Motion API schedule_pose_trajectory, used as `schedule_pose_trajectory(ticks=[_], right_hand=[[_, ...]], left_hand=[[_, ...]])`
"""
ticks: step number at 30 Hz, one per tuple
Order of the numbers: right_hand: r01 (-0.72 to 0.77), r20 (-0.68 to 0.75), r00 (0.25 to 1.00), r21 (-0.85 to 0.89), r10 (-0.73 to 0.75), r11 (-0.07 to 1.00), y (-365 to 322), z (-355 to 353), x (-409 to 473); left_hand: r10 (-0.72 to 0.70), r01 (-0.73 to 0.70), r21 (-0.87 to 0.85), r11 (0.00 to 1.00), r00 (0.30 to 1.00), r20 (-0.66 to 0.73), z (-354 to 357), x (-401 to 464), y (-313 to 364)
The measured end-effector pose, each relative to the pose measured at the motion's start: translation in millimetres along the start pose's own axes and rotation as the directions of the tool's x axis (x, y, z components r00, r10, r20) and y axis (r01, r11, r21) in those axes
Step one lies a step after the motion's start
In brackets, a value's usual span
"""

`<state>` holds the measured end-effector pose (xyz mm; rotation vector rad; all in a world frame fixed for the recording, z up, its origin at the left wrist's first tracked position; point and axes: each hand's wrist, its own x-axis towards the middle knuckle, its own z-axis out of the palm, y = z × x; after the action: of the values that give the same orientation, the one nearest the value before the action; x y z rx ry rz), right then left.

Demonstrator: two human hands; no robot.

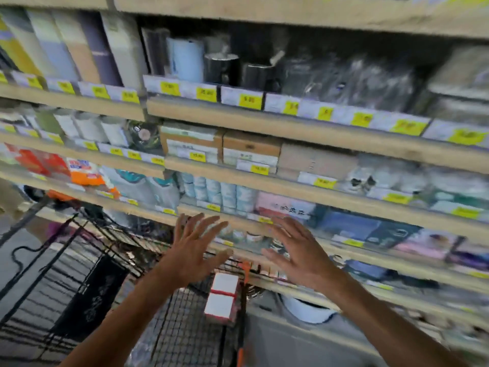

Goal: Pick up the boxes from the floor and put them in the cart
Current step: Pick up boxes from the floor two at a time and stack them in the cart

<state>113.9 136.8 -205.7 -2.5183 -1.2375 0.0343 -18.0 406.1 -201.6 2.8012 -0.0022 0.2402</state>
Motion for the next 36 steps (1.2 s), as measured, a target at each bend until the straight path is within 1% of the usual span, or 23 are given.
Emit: schedule_pose_trajectory(ticks=[4, 7, 9, 11, 14, 16, 19, 21, 23, 26, 29, 32, 36], right_hand=[[-0.116, -0.108, 0.987, 0.034, 0.119, 0.993, 38.8, -37.5, -75.9], [-0.237, -0.152, 0.958, 0.049, 0.242, 0.97, 70.9, -56.6, -144.7], [-0.329, -0.163, 0.928, 0.06, 0.334, 0.943, 96.0, -65.2, -196.8], [-0.392, -0.195, 0.898, 0.057, 0.395, 0.918, 121.2, -73.7, -250.7], [-0.502, -0.221, 0.834, 0.081, 0.506, 0.861, 150.1, -87.1, -329.8], [-0.549, -0.245, 0.796, 0.094, 0.554, 0.83, 162.1, -92.2, -370.2], [-0.644, -0.305, 0.701, 0.119, 0.645, 0.756, 176.9, -100.4, -452.1], [-0.704, -0.334, 0.623, 0.154, 0.707, 0.693, 182.2, -104.6, -502.6], [-0.761, -0.349, 0.547, 0.17, 0.761, 0.626, 183.0, -107.6, -549.4], [-0.842, -0.351, 0.431, 0.174, 0.831, 0.51, 177.4, -108.5, -613.9], [-0.902, -0.331, 0.303, 0.205, 0.894, 0.381, 172.2, -103.0, -663.7], [-0.931, -0.316, 0.207, 0.226, 0.926, 0.285, 165.9, -94.9, -695.8], [-0.949, -0.27, 0.082, 0.272, 0.959, 0.157, 154.4, -87.0, -720.6]], left_hand=[[0.183, -0.183, 0.005, 0.983, 0.982, 0.057, 26.1, 35.0, 77.5], [0.314, -0.316, -0.003, 0.949, 0.942, 0.117, 49.1, 56.2, 153.3], [0.389, -0.387, -0.041, 0.921, 0.91, 0.142, 68.4, 65.0, 207.1], [0.456, -0.448, -0.084, 0.89, 0.874, 0.168, 88.1, 70.2, 258.8], [0.553, -0.543, -0.105, 0.833, 0.811, 0.192, 118.8, 76.1, 329.1], [0.595, -0.576, -0.148, 0.804, 0.778, 0.204, 135.7, 76.9, 361.6], [0.687, -0.651, -0.218, 0.727, 0.687, 0.239, 167.4, 69.0, 435.8], [0.742, -0.692, -0.268, 0.67, 0.622, 0.25, 187.3, 65.0, 482.2], [0.775, -0.718, -0.295, 0.63, 0.561, 0.29, 208.0, 61.7, 523.6], [0.832, -0.778, -0.313, 0.545, 0.454, 0.32, 239.4, 52.5, 577.2], [0.867, -0.791, -0.375, 0.483, 0.37, 0.335, 263.9, 39.8, 619.0], [0.901, -0.811, -0.418, 0.409, 0.289, 0.322, 283.2, 31.1, 651.0], [0.899, -0.799, -0.48, 0.362, 0.162, 0.408, 314.1, 29.9, 684.2]])
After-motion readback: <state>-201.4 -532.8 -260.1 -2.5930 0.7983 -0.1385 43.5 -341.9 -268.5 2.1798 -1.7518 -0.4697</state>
